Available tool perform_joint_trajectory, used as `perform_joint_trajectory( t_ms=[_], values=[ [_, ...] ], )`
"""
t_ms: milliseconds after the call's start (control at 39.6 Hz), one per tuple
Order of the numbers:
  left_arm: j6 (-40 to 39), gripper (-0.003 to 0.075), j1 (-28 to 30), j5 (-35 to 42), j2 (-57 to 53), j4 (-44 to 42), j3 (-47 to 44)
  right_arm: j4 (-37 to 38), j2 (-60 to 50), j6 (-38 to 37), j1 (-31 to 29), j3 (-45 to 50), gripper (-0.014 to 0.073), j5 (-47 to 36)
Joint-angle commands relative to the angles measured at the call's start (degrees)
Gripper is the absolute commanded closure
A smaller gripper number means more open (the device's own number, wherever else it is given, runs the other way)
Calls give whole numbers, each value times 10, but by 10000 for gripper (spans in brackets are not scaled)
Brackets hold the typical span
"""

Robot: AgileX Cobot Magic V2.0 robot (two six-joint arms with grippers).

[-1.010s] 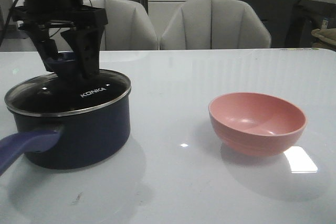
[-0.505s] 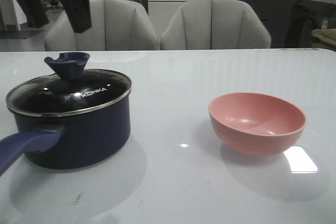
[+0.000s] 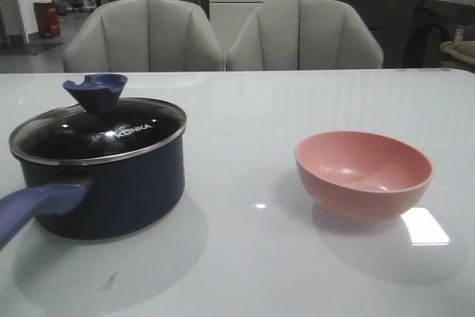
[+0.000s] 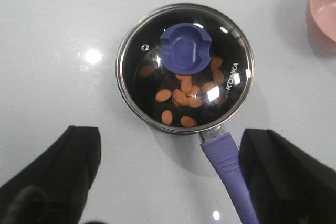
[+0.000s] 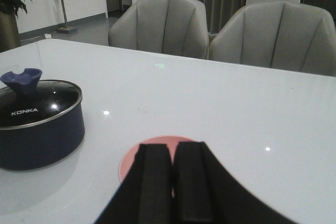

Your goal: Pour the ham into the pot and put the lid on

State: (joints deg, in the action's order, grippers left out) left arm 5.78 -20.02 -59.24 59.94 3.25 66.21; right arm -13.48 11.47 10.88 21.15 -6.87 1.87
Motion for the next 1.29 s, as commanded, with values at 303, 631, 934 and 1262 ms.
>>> perform_joint_trajectory(
  t_ms=[303, 631, 934, 1262],
  values=[
    [-4, 166, 1, 258, -288, 6, -266, 1, 4, 2, 0, -16, 447, -45],
    [-4, 499, 1, 342, -464, 22, -425, 1, 4, 2, 0, -16, 447, -45],
    [-4, 607, 1, 351, -500, 23, -443, 1, 4, 2, 0, -16, 447, -45],
    [-4, 607, 1, 351, -500, 23, -443, 1, 4, 2, 0, -16, 447, -45]
  ],
)
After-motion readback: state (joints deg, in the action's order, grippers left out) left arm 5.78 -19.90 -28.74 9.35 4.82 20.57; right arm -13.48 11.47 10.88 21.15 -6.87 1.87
